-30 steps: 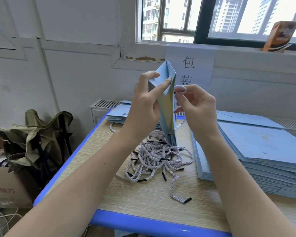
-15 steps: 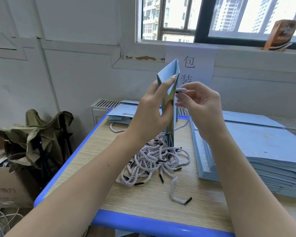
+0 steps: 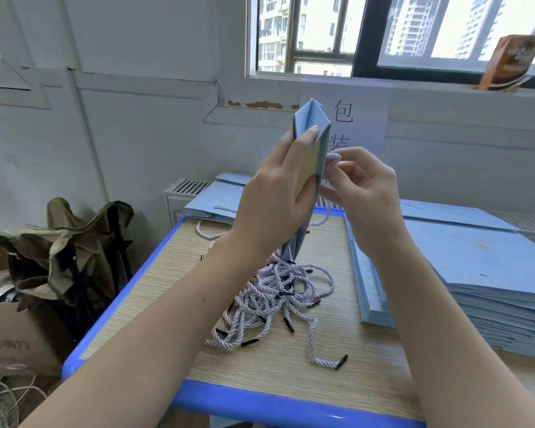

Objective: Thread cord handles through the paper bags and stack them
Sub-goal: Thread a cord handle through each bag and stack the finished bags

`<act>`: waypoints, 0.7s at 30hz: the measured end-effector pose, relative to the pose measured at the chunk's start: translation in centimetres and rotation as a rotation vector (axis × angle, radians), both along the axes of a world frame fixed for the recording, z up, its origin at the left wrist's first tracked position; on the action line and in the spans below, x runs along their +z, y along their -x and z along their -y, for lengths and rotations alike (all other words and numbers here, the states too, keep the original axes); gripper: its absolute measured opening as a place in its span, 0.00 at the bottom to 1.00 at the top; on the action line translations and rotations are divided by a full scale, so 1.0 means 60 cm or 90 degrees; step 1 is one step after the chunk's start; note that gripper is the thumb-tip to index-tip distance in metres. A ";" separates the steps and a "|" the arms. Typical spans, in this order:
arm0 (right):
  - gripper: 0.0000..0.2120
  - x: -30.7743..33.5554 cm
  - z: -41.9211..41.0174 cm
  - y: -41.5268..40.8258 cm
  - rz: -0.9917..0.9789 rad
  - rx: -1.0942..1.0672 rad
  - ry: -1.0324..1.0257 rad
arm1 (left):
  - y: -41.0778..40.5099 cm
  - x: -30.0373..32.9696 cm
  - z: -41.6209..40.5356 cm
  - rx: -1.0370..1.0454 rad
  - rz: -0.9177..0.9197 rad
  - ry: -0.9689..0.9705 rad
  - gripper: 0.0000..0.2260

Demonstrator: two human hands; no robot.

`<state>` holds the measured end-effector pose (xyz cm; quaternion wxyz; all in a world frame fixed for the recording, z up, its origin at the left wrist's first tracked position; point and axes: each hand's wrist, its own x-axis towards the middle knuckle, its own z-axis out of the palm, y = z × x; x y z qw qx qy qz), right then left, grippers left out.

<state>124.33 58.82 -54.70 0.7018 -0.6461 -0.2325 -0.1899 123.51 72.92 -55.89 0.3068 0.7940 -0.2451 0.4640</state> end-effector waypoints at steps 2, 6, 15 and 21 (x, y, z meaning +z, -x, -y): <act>0.03 -0.005 0.001 -0.003 -0.018 -0.004 0.019 | -0.002 -0.003 -0.001 -0.003 -0.013 0.015 0.22; 0.06 -0.004 -0.002 0.002 0.003 -0.006 0.017 | 0.000 -0.005 -0.001 0.003 -0.009 0.025 0.21; 0.02 -0.004 -0.020 0.011 0.011 -0.039 -0.093 | -0.003 -0.004 0.002 -0.027 -0.007 0.056 0.22; 0.04 -0.006 -0.022 0.011 0.000 -0.039 -0.116 | -0.004 -0.003 0.003 -0.035 -0.004 0.070 0.23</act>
